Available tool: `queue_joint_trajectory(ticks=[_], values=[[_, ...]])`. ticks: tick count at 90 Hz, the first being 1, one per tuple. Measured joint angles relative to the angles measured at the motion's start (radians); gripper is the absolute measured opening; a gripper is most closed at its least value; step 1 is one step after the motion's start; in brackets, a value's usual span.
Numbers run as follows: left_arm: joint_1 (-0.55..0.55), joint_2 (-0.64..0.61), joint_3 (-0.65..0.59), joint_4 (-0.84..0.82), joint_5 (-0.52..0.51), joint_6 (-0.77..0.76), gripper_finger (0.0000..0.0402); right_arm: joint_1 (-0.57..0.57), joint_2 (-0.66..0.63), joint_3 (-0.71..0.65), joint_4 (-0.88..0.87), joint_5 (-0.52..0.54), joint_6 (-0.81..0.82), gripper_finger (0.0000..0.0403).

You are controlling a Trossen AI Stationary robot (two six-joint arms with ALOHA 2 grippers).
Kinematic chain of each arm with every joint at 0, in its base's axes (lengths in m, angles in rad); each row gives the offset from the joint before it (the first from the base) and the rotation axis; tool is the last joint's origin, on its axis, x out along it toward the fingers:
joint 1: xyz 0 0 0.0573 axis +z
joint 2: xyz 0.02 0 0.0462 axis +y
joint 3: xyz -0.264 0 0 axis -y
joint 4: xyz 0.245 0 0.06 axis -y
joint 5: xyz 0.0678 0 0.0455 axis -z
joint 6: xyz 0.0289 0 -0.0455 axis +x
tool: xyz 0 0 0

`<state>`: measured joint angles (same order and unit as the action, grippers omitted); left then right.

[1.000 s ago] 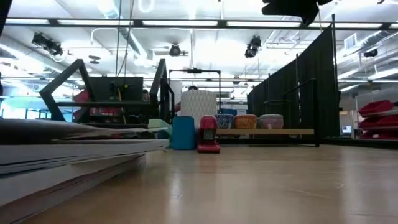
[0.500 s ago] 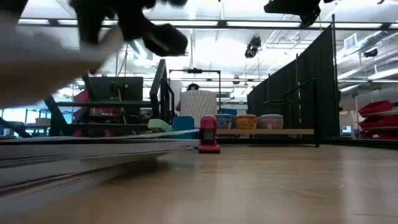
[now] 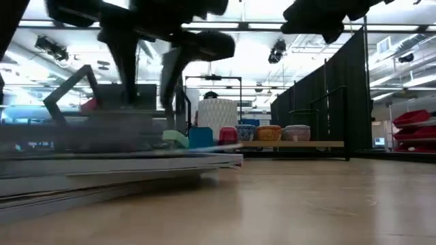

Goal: Stock shelves
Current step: Adjust all the stacked books

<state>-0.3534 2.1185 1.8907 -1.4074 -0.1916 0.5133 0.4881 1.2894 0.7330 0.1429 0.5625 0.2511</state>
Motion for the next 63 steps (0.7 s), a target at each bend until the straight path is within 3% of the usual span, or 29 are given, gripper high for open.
queue_joint_trajectory(ticks=[13, 28, 41, 63], values=[[-0.002, 0.000, 0.073, -0.048, -0.119, -0.228, 0.0201, -0.006, 0.041, 0.000, 0.014, -0.064, 0.008, 0.0132], [0.018, -0.006, 0.085, -0.171, -0.005, -0.598, 0.0184, -0.049, 0.133, 0.000, 0.118, -0.344, 0.010, 0.0132], [0.024, -0.037, -0.027, -0.167, 0.073, -0.848, 0.0140, -0.078, 0.271, 0.012, 0.233, -0.539, 0.012, 0.0132], [0.000, -0.125, -0.354, -0.168, 0.177, -1.161, 0.0051, -0.074, 0.442, 0.129, 0.234, -0.594, 0.008, 0.0128]])
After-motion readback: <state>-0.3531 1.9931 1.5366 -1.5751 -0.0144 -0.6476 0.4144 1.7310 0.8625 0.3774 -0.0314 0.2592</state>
